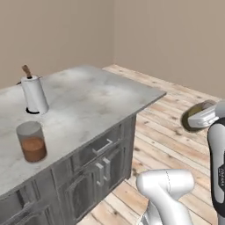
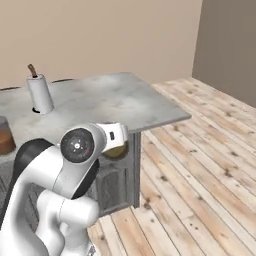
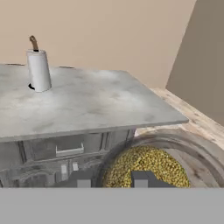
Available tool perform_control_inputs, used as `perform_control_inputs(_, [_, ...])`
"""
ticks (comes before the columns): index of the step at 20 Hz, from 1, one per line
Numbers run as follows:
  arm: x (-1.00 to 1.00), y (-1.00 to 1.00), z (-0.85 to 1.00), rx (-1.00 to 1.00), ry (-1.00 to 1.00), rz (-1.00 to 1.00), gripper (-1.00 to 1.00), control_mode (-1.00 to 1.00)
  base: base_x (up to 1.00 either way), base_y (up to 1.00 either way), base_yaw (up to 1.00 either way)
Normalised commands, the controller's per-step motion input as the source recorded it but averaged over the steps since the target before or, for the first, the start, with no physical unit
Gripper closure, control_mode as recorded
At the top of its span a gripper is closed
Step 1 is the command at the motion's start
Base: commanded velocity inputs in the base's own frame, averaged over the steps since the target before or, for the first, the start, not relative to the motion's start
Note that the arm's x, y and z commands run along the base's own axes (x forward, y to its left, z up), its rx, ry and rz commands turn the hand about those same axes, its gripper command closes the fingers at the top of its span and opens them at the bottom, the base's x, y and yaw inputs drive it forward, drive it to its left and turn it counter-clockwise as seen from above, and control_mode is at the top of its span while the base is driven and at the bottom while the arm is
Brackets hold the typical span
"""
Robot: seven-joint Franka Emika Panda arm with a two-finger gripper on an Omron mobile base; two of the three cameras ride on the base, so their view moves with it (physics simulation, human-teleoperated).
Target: Pick the jar and jar from the dining table and place them in the open cabinet. Close the cabinet after placing the objects.
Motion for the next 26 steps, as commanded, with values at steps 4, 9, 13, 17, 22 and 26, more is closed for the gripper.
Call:
perform_control_inputs(4, [0.00,0.00,0.00,0.00,0.00,0.00,1.00,1.00,0.00,-0.07,-0.90])
perform_control_inputs(9, [0.00,0.00,0.00,0.00,0.00,0.00,1.00,1.00,0.06,0.00,-0.92])
perform_control_inputs(13, [0.00,0.00,0.00,0.00,0.00,0.00,1.00,1.00,0.14,0.00,-0.93])
perform_control_inputs(17, [0.00,0.00,0.00,0.00,0.00,0.00,1.00,1.00,0.12,0.00,-0.94])
perform_control_inputs(22, [0.00,0.00,0.00,0.00,0.00,0.00,1.00,1.00,0.02,0.00,-0.93])
perform_control_inputs(26, [0.00,0.00,0.00,0.00,0.00,0.00,1.00,1.00,0.00,0.10,-0.83])
